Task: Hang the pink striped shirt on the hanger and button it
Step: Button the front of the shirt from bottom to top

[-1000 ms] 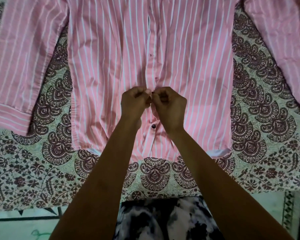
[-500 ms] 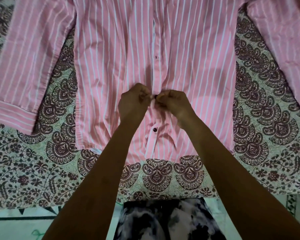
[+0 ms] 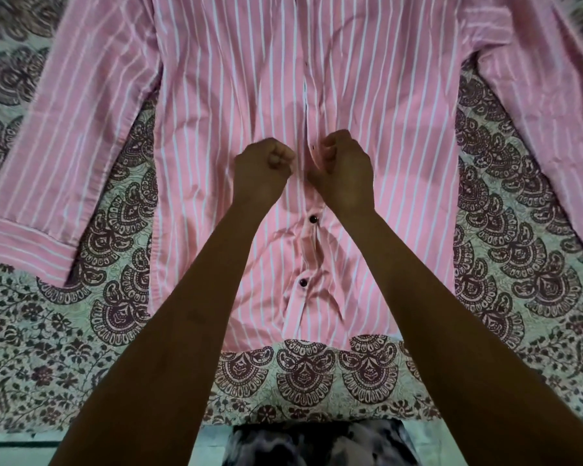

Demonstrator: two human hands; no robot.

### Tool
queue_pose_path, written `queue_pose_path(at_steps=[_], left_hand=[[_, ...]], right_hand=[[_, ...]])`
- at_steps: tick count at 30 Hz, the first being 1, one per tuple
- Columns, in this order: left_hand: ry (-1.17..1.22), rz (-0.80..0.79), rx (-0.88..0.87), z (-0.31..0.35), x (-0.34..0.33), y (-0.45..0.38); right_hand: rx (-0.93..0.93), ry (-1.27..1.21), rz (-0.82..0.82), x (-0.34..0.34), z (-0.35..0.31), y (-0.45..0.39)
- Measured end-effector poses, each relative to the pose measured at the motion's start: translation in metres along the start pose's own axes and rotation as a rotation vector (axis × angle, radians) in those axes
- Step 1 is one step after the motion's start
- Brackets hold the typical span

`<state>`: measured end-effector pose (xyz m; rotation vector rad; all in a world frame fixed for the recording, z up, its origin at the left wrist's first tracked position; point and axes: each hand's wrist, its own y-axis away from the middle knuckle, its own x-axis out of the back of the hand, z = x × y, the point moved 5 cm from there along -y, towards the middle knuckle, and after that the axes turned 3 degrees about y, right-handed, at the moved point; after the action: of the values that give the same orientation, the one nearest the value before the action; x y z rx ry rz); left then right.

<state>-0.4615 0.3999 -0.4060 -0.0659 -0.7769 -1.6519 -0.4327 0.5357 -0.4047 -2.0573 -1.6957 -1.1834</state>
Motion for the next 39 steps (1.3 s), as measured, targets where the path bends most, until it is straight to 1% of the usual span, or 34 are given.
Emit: queue_pose_path(at_steps=[3,6,10,13,16,18,22,24,32,34,39], left_hand=[[0.053,-0.023,-0.02,0.005,-0.007,-0.005],[0.083,0.012,-0.065,0.013,-0.017,-0.008],[-0.061,0.044,-0.095,0.016,-0.031,-0.013],[-0.188,0.062,-0.094,0.016,-0.035,-0.017],[-0.275,0.088,-0.082,0.018,-0.034,-0.021],[-0.29,0.086,-0.074,0.019,-0.033,-0.023],[-0.148,0.134,-0.025,0.023,-0.022,-0.022],[-0.092,0.136,-0.017,0.028,-0.018,-0.018],[0.132,0.052,0.044,0.029,-0.016,-0.009],[0.154,0.028,0.051,0.03,-0.016,-0.009],[0.159,-0.001,0.055,0.032,-0.017,-0.007]], right_hand=[[-0.035,0.009,0.083,0.01,0.008,-0.007],[-0.074,-0.094,0.114,0.014,0.016,-0.007],[-0.066,-0.169,0.152,0.011,0.02,-0.003],[-0.06,-0.163,0.166,0.013,0.019,-0.006],[-0.129,-0.276,0.194,0.019,0.019,-0.015],[-0.175,-0.355,0.179,0.023,0.018,-0.021],[-0.216,-0.365,0.083,0.02,0.016,-0.024],[-0.224,-0.379,0.061,0.016,0.015,-0.021],[-0.259,-0.496,0.087,0.008,0.015,-0.014],[-0.272,-0.524,0.081,0.006,0.014,-0.012],[-0.377,-0.65,0.073,-0.001,0.017,-0.004]])
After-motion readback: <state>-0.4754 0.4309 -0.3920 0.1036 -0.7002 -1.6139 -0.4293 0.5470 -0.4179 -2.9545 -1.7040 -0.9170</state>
